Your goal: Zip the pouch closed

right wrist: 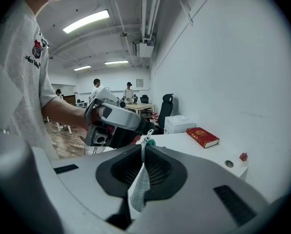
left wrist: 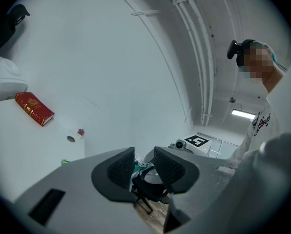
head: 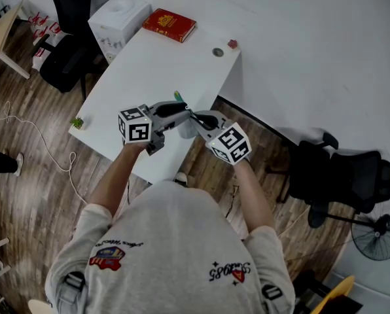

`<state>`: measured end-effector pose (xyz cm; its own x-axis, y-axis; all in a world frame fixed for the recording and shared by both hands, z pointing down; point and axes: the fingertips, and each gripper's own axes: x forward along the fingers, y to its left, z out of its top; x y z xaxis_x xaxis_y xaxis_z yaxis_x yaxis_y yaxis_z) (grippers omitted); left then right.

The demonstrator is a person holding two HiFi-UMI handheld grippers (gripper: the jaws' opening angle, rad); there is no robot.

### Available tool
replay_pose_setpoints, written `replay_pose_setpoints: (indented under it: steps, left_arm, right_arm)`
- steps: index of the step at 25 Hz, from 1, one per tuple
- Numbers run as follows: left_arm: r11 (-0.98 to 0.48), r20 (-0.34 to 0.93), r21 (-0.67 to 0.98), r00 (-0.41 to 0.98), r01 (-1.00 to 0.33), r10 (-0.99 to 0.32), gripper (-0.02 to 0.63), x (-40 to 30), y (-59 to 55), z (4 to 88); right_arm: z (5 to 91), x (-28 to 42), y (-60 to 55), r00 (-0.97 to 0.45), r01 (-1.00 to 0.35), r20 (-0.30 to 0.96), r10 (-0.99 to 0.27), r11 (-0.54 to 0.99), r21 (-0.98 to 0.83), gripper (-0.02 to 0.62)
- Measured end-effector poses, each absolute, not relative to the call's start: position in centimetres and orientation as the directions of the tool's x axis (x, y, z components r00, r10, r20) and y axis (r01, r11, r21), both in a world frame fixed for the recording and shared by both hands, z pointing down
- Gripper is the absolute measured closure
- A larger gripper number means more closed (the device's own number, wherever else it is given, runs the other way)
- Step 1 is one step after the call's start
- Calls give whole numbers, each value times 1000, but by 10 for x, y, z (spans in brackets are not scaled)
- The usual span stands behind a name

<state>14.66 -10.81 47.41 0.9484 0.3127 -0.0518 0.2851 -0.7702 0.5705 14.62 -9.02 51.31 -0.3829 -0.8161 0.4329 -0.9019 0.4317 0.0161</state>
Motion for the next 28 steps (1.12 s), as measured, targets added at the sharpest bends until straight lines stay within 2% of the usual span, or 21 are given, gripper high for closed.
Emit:
replay_pose_setpoints:
  steps: [11,18,28]
  left_arm:
    - [-777,-48,567,952,275,302,528,145,-105,479]
    - [-780,-40,571,958,255,284,591,143,-109,481]
    - [-849,-11,477,967,229,255,598,141,-108,476]
  right_arm:
    - [516,141,-91,-387,-900,436,-813,435,11,578]
    - [515,139,-91,-389,-899,435,-812,438,13,578]
    - [512,137,-92,-400,-899,423,-813,437,-11,578]
